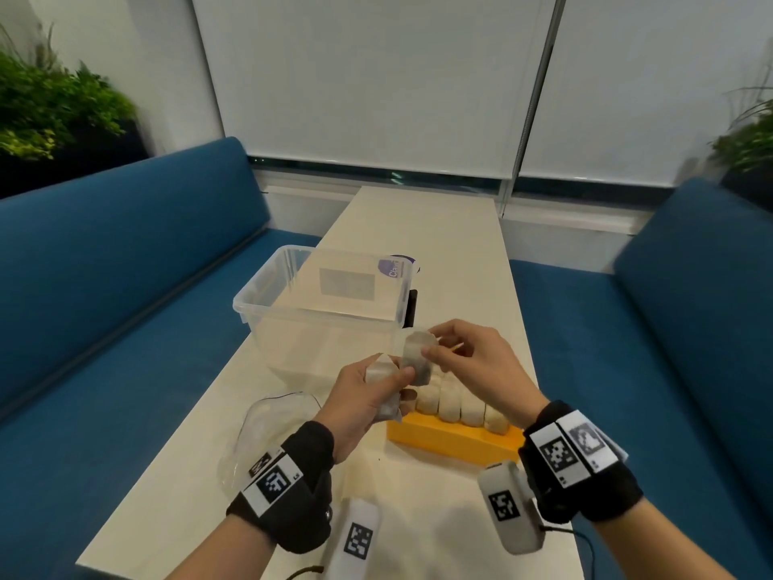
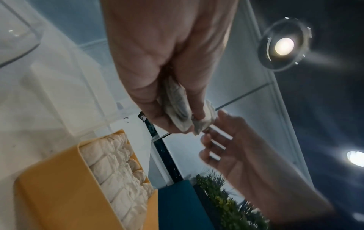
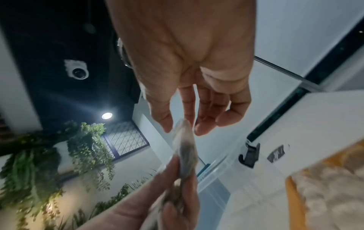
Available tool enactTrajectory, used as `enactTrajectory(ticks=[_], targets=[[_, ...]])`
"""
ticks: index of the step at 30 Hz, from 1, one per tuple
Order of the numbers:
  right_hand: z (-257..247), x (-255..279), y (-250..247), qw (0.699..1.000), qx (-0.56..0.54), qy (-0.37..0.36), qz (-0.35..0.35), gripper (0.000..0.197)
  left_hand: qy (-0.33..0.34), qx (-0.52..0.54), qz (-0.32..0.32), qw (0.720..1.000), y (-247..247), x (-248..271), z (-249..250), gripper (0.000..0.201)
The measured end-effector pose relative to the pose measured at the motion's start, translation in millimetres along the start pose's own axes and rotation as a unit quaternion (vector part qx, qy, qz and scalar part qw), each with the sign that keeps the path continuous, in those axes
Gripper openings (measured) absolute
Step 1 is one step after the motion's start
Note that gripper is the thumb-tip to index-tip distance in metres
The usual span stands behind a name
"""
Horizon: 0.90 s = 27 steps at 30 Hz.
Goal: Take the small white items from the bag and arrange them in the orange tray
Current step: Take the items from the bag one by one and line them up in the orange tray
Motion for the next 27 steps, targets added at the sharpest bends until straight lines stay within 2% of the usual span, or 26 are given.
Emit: enactTrajectory(ticks=[5,11,15,19,22,27], targets=[[-16,-11,-14,0.991,0.110,-0.082,0.000,0.007,0.044,-0.072,0.008,0.996,0,-2,5,0.017],[-18,-16,-27,0.989,0.115,-0.090,-0.026,0.008,0.022,-0.065,0.008,0.998,3,-6,4,0.021],[-11,-21,-38,0.985,0.159,-0.070,-0.022,0.008,-0.004,-0.023,0.009,1.000,4,-9,-1,0.021],[17,-30,-46,0.975,0.220,-0.024,-0.027,0.008,-0.015,0.014,0.013,1.000,2,-8,-5,0.022],[46,-33,-40,0.962,0.266,0.012,-0.061,0.009,-0.019,0.017,0.026,0.999,-4,-6,-7,0.020],[78,-33,-4,0.954,0.267,0.046,-0.129,0.007,-0.028,0.007,0.074,0.997,-22,-4,-8,0.022]])
Point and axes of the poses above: each hand's wrist, its own x-axis away from the middle knuckle, its own y-axis out of the palm, z = x × y, the point moved 2 cm from there along -x, towards the middle knuckle, and after that the axes turned 5 degrees about x, right-handed, at the moved point
